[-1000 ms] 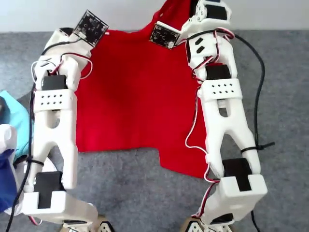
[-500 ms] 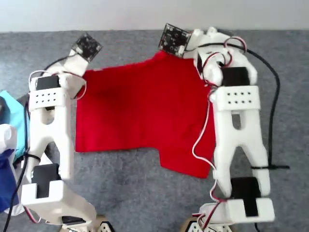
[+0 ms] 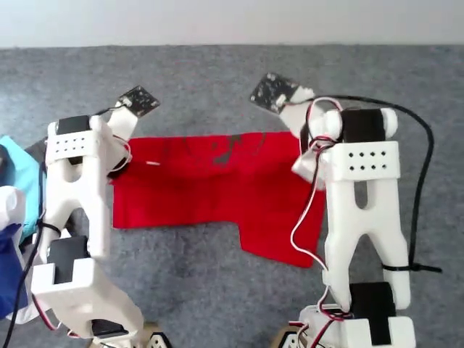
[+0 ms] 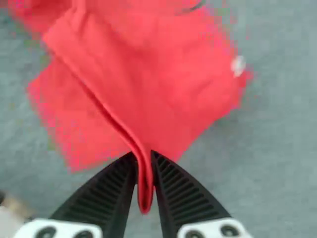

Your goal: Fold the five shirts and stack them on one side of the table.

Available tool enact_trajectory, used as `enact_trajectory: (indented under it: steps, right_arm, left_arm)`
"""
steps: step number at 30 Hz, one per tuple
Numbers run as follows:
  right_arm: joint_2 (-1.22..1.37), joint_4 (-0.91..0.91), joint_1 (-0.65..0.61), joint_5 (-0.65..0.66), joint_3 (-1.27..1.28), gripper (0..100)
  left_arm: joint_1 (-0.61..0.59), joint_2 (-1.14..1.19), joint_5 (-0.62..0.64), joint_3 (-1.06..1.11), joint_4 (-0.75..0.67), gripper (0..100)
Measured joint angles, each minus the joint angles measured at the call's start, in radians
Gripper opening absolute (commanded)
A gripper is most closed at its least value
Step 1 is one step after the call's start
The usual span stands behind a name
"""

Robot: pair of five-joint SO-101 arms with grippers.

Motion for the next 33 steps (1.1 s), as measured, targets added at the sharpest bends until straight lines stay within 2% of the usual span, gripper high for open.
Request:
enact_trajectory:
  steps: [5,11,19,24,27,33]
  right_arm:
    - [-0.006,0.037,0.0,-0.028,0.11,1.2]
    - [-0.006,0.037,0.0,-0.064,0.127,1.2]
    - [-0.006,0.014,0.051,-0.064,0.127,1.2]
    - [-0.006,-0.092,0.061,-0.066,0.123,1.2]
    - [-0.006,-0.221,0.061,-0.068,0.112,0.9]
    - [0.044,-0.718,0.063,-0.046,0.106,0.9]
  left_arm:
    - [-0.037,0.003,-0.002,0.0,0.054,2]
    - [-0.041,0.003,-0.028,0.0,0.137,2]
    - [-0.023,0.005,-0.037,0.0,0.123,2]
    - [-0.021,0.005,0.057,0.0,0.008,2]
    - [-0.018,0.005,0.157,0.0,-0.107,2]
    - [0.029,0.006,0.331,-0.066,-0.408,2]
